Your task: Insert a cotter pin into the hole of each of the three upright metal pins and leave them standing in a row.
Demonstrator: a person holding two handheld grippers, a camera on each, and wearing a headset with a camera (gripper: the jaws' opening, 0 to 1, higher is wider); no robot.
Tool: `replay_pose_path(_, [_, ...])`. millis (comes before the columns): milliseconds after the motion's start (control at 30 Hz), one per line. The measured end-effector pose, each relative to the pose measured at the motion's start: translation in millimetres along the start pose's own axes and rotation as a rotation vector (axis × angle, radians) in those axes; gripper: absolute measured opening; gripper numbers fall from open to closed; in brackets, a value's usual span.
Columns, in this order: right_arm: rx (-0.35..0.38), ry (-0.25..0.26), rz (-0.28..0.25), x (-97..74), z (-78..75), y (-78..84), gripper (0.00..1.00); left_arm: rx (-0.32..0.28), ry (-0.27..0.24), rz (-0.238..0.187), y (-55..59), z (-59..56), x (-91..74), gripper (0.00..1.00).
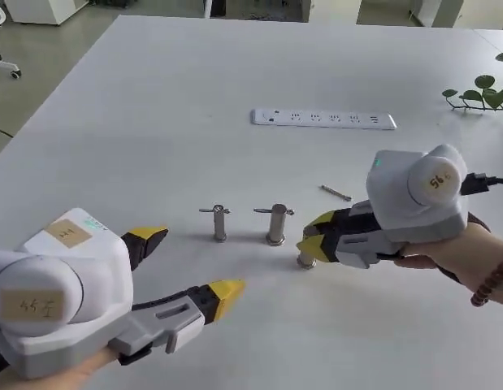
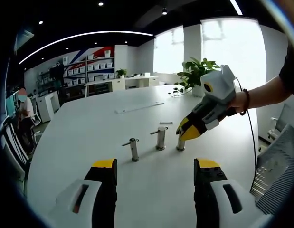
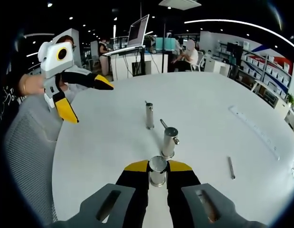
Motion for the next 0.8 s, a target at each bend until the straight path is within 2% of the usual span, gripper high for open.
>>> replay_pose_path(167, [-0.014,0.002,-0.006,0.9,2.6,1.6,0.08,0.001,0.001,0.0,0.0,-0.2,-0.3,0.65])
replay_pose_path(600, [0.073,0.014,-0.046,2.3,0.8,5.8,0.1,0.007,0.005,0.007,0.3,-1.4,0.3,0.65])
replay_pose_path(700, [0.086,0.018,-0.027,4.5,1.5,11.2,0.16,0.007,0.009,0.02,1.6,-3.3,1.2,0.64])
replay_pose_path(800, [0.123,0.021,-0.058,2.1,2.1,9.7,0.18,0.008,0.007,0.021,2.1,-3.0,1.1,0.64])
Point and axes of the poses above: the centre of the closed fingertips' face, and the gripper's own axes: x roughly forward along the fingers, z roughly to its left, y roughly out of its underside, the point moved 3 cm from there along -x, roughly backward along the fingers, and after that the axes turned 8 degrees about y, right-handed, at the moved point
